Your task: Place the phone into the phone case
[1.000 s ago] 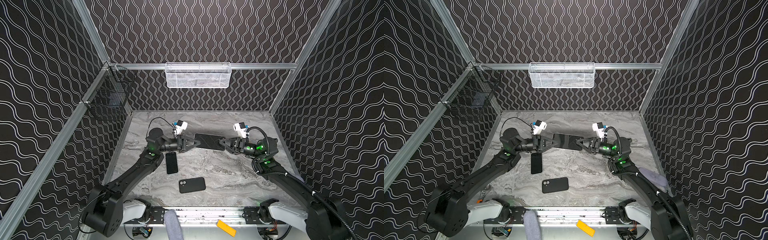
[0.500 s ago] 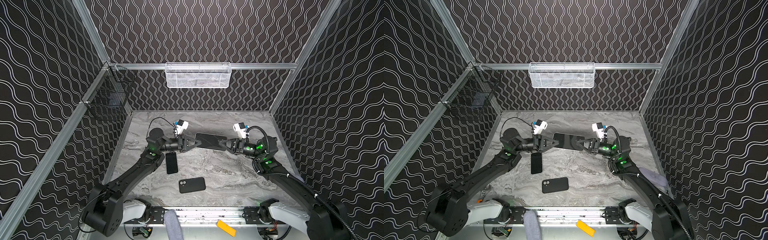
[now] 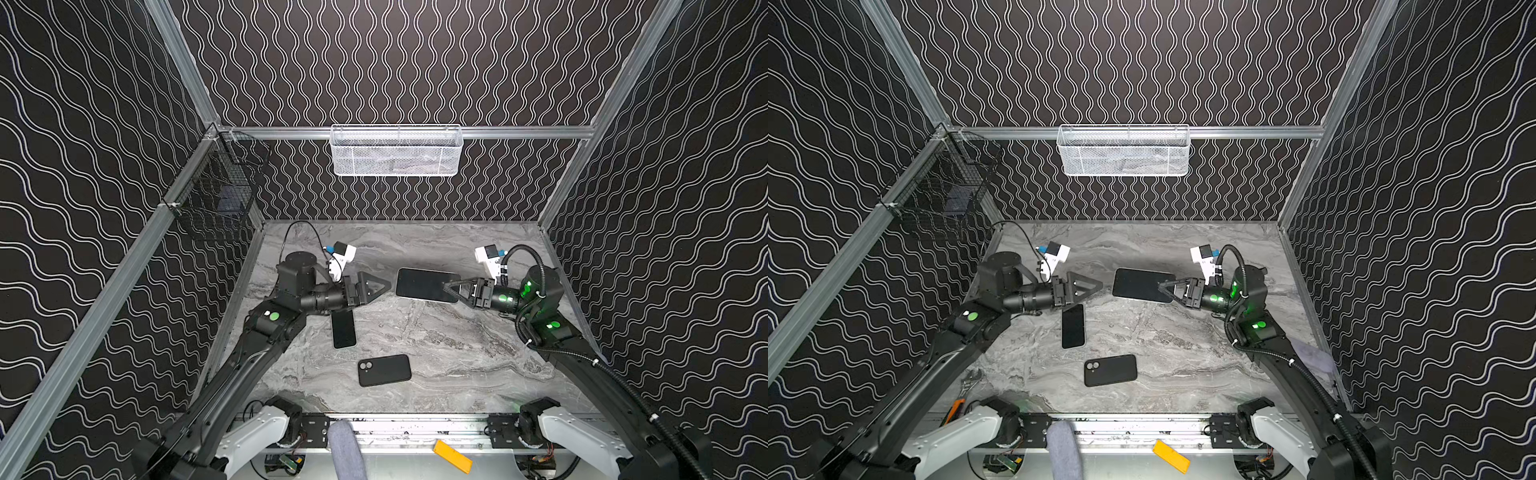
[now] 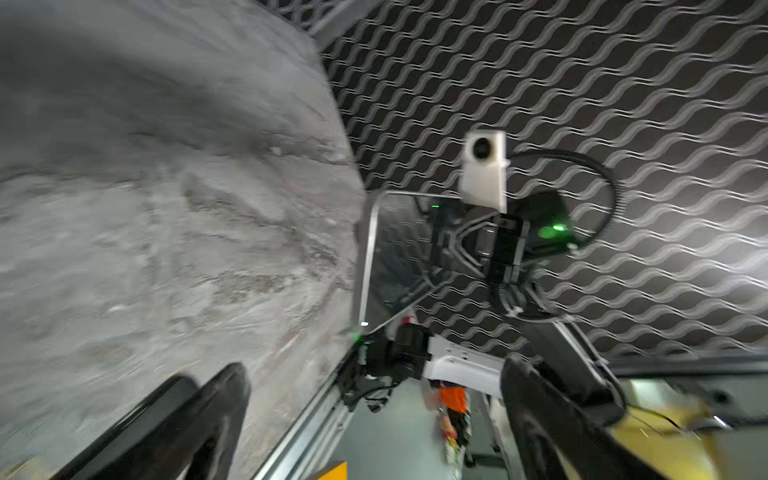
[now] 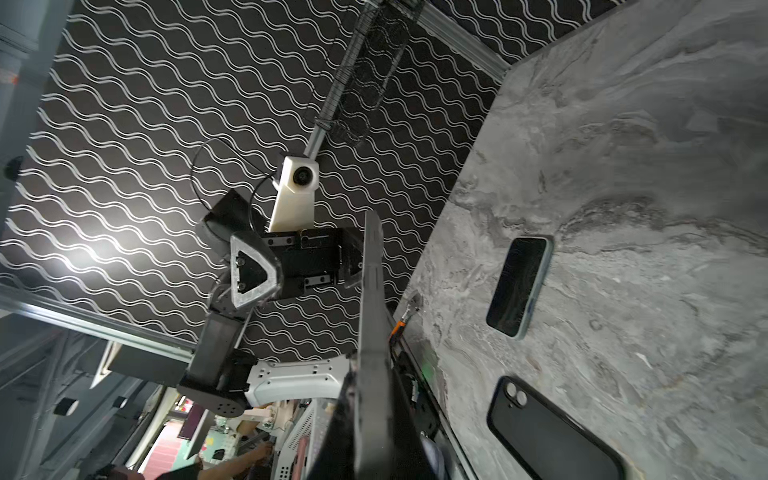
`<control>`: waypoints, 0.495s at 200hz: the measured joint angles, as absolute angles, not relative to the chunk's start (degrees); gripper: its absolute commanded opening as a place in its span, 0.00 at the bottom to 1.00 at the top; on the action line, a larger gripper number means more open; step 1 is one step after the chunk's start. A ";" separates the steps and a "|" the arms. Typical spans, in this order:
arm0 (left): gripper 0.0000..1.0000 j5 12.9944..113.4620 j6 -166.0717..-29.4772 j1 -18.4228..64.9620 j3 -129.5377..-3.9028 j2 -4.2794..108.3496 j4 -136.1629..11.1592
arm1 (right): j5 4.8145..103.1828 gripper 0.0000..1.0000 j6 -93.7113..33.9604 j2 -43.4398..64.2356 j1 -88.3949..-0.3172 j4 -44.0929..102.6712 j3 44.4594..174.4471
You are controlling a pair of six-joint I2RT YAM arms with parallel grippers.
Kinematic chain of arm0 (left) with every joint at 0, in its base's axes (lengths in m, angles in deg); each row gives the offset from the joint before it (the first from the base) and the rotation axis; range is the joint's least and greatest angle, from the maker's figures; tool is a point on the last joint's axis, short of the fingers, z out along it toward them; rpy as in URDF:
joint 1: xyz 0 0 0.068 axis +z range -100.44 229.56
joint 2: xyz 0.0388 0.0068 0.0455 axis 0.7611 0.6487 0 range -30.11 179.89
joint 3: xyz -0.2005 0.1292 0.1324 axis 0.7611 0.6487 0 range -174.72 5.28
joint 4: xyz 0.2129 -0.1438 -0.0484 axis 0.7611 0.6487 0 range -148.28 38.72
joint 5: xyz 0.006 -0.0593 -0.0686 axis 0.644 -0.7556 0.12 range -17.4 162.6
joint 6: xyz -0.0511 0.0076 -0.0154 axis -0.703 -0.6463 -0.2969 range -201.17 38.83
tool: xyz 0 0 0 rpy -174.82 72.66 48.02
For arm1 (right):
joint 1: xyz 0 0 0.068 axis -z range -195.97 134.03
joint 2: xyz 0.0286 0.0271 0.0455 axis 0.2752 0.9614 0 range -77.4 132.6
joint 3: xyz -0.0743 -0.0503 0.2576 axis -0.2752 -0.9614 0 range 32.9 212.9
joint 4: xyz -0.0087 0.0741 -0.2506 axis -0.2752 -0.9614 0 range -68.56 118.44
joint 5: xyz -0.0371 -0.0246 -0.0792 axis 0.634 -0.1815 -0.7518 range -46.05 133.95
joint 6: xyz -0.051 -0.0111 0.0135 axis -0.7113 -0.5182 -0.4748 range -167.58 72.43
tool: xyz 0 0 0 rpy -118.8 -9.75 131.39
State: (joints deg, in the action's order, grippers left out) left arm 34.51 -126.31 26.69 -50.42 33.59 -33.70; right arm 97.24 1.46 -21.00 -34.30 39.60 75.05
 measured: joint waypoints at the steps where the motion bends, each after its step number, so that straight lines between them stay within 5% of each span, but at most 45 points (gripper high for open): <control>1: 0.98 34.82 -126.18 26.69 -50.38 33.46 -33.22 | 97.20 0.00 1.20 -21.02 -34.30 39.27 75.10; 52: 0.99 50.23 -128.22 26.69 -37.02 22.93 -12.39 | 95.19 0.00 -12.44 -21.70 -34.41 18.94 76.06; 99: 0.99 50.99 -138.60 26.49 -20.89 15.04 -13.62 | 93.46 0.00 -18.10 -22.84 -34.47 10.79 75.27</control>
